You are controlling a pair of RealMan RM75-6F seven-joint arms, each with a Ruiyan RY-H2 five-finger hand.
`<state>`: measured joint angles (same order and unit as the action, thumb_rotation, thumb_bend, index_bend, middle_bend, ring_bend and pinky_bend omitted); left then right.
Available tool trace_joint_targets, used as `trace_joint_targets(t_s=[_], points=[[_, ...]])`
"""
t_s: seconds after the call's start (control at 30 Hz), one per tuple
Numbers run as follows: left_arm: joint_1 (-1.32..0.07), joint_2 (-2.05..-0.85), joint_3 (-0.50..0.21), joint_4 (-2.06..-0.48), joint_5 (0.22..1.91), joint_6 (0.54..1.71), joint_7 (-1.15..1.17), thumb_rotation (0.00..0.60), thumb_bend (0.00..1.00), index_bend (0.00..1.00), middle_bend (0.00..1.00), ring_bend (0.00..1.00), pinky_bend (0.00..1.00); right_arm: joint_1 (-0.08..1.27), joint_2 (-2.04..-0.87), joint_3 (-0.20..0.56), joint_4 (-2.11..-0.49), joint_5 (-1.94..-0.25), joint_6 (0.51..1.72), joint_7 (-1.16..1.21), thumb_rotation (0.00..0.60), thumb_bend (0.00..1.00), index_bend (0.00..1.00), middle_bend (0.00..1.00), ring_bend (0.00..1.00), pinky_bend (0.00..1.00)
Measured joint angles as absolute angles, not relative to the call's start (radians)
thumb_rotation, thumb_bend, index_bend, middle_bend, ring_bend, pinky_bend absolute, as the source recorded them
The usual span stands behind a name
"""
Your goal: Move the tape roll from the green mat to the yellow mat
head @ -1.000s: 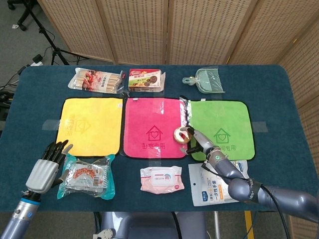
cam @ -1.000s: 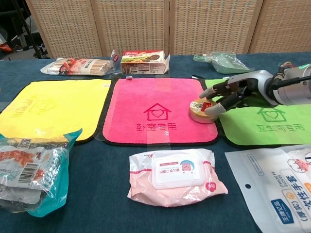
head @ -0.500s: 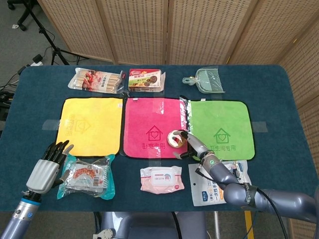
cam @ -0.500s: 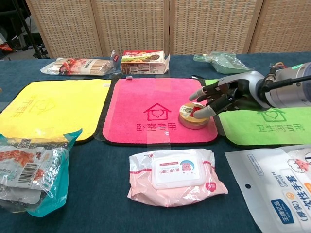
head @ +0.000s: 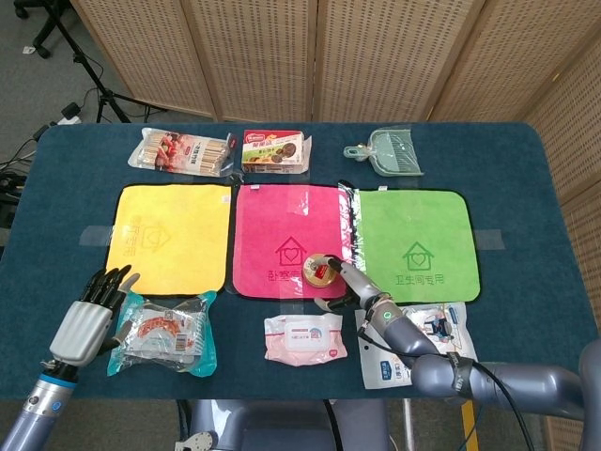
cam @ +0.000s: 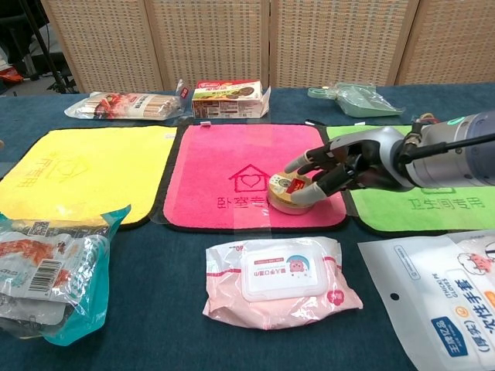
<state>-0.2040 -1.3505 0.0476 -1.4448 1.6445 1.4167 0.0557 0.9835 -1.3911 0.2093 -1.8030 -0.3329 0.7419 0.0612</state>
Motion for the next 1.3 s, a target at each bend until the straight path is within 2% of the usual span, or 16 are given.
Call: trace_joint_targets(t_s=[0.47, 0.83, 1.07, 1.3], points=[[-0.205, -1.353, 0.051, -1.446, 1.653, 1.421, 0.057, 0.600, 0.39, 0.08, 0.00, 0.00, 0.00, 1.020, -1.412, 0.229, -1.866, -0.306, 0.803, 0.008, 0.600, 0.39, 0.14, 0.04, 0.00, 0.07], [-0.203, -1.352, 0.049, -1.444, 1.653, 1.426, 0.057, 0.600, 0.39, 0.08, 0.00, 0.00, 0.00, 0.988, -1.319, 0.217, -1.889, -0.368, 0.872, -0.042, 0.600, 0.39, 0.14, 0.04, 0.00, 0.07], [-0.204, -1.356, 0.050, -1.447, 1.652, 1.423, 0.066, 0.600, 0.39, 0.08, 0.00, 0.00, 0.00, 0.897, -1.253, 0.181, -1.891, -0.539, 0.895, -0.023, 0.600, 0.39, 0.14, 0.04, 0.00, 0.07], [-0.204, -1.356, 0.051, -1.451, 1.653, 1.423, 0.066, 0.600, 0.39, 0.08, 0.00, 0.00, 0.00, 0.750, -1.213, 0.123, -1.861, -0.831, 0.968, 0.048, 0.600, 0.39, 0.15, 0.04, 0.00, 0.07]])
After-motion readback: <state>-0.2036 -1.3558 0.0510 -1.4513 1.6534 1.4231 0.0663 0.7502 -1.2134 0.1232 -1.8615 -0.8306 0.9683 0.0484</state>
